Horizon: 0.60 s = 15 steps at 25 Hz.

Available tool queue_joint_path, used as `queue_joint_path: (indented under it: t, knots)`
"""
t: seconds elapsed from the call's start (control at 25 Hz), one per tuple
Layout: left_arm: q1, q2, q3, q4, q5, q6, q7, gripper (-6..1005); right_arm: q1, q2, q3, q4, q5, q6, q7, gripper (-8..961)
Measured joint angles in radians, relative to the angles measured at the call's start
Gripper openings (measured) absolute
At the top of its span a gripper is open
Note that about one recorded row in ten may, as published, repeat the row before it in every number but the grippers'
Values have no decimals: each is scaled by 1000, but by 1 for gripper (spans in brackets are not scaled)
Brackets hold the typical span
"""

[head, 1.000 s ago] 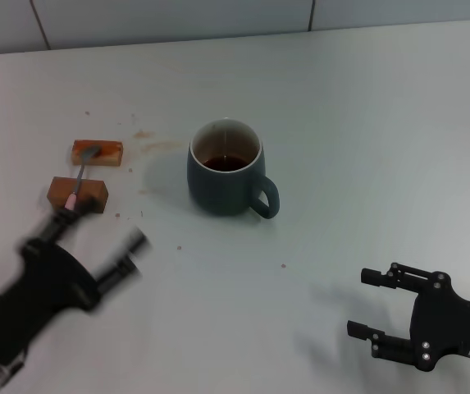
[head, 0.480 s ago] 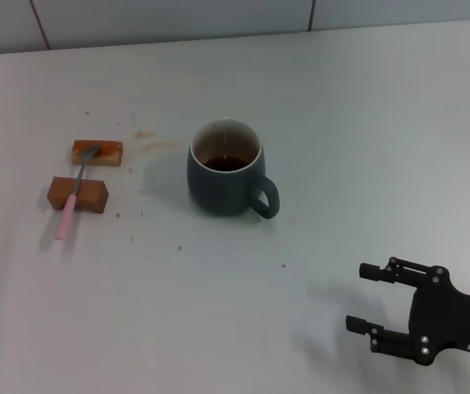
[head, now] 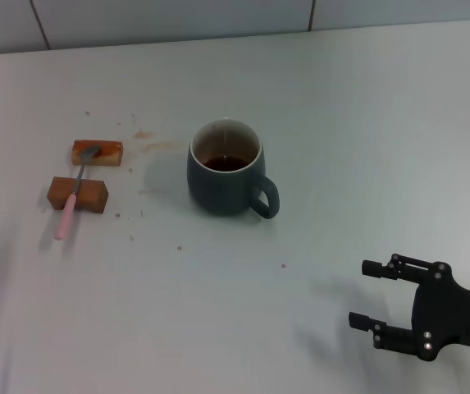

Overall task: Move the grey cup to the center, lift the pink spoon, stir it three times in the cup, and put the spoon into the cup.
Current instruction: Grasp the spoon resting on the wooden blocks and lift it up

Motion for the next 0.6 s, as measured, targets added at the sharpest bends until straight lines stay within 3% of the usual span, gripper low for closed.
queue_joint_path:
  t: [0.6]
  knots:
    - [-11,-1,36,-43,4,-82,-41,805,0,0,8,-14,-1,-18,1,709]
